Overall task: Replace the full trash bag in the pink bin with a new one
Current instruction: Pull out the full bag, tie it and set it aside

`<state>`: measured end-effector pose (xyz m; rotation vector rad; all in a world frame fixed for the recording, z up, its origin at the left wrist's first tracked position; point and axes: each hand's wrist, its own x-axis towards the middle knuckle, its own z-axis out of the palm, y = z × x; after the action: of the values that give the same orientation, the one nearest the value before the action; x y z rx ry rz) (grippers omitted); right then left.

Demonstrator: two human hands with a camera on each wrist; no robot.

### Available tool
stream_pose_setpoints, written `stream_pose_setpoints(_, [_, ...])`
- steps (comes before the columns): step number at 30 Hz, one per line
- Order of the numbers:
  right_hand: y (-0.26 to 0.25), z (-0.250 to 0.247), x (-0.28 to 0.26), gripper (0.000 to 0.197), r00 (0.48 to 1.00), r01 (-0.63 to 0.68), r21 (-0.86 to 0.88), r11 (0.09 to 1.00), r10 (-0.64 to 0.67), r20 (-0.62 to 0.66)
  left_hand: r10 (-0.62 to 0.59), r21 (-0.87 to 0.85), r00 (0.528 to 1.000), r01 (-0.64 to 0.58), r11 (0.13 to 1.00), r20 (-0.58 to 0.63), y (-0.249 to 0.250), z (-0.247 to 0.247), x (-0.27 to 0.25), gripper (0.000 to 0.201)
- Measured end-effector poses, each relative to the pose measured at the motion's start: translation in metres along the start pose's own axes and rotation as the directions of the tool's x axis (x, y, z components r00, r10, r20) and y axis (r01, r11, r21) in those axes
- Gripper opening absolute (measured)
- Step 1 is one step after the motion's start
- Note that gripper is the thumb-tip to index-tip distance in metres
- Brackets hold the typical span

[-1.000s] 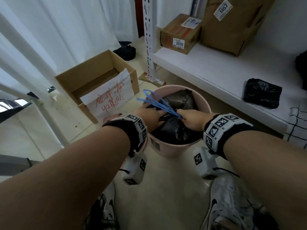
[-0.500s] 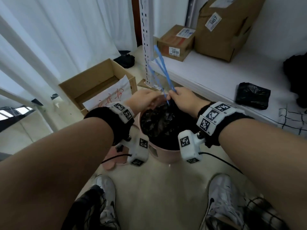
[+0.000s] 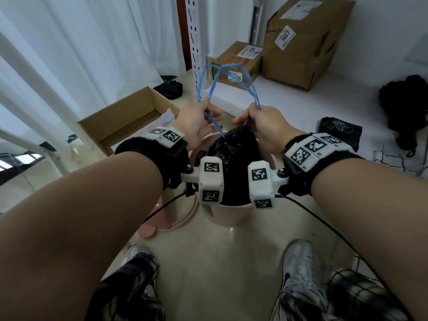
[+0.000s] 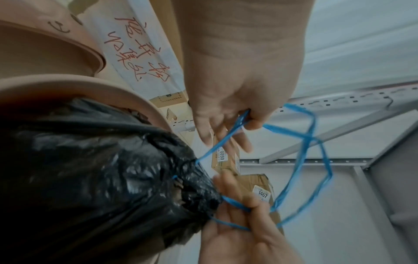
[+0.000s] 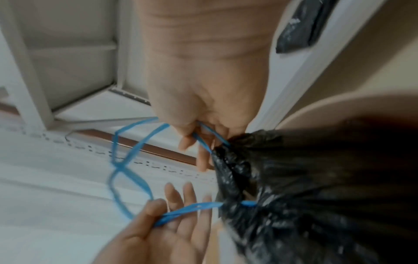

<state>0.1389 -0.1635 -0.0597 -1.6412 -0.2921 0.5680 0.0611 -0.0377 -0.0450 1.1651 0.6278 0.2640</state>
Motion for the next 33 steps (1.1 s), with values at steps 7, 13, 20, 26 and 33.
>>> stream_pose_setpoints(7, [-0.008, 0.003, 0.0, 0.036, 0.994, -0.008, -0.055, 0.998, 0.001, -0.113, -0.003, 0.064, 1.0, 0.002, 0.998, 0.015, 0.003, -0.016, 0.001, 0.041])
stream_pose_setpoints(13, [-0.015, 0.007, -0.01, 0.013, 0.997, -0.039, -0.388, 0.921, 0.06, 0.041, 0.123, 0.061, 0.992, -0.125, 0.99, 0.035, 0.014, -0.005, 0.0, 0.035])
stream_pose_setpoints(20, [-0.021, 0.021, -0.02, 0.016, 0.926, -0.037, -0.553, 0.833, 0.237, 0.294, 0.165, -0.02, 0.97, -0.164, 0.986, 0.176, 0.03, 0.013, -0.005, 0.039])
stream_pose_setpoints(26, [-0.022, 0.037, -0.023, 0.047, 0.908, 0.336, -0.7, 0.63, -0.018, 0.419, 0.219, 0.358, 0.94, -0.305, 0.882, 0.261, 0.032, 0.014, -0.003, 0.031])
stream_pose_setpoints(33, [-0.023, 0.022, -0.014, 0.054, 0.926, 0.285, -0.621, 0.73, -0.042, 0.376, 0.2, 0.706, 0.94, -0.34, 0.622, 0.276, 0.019, -0.012, -0.001, 0.041])
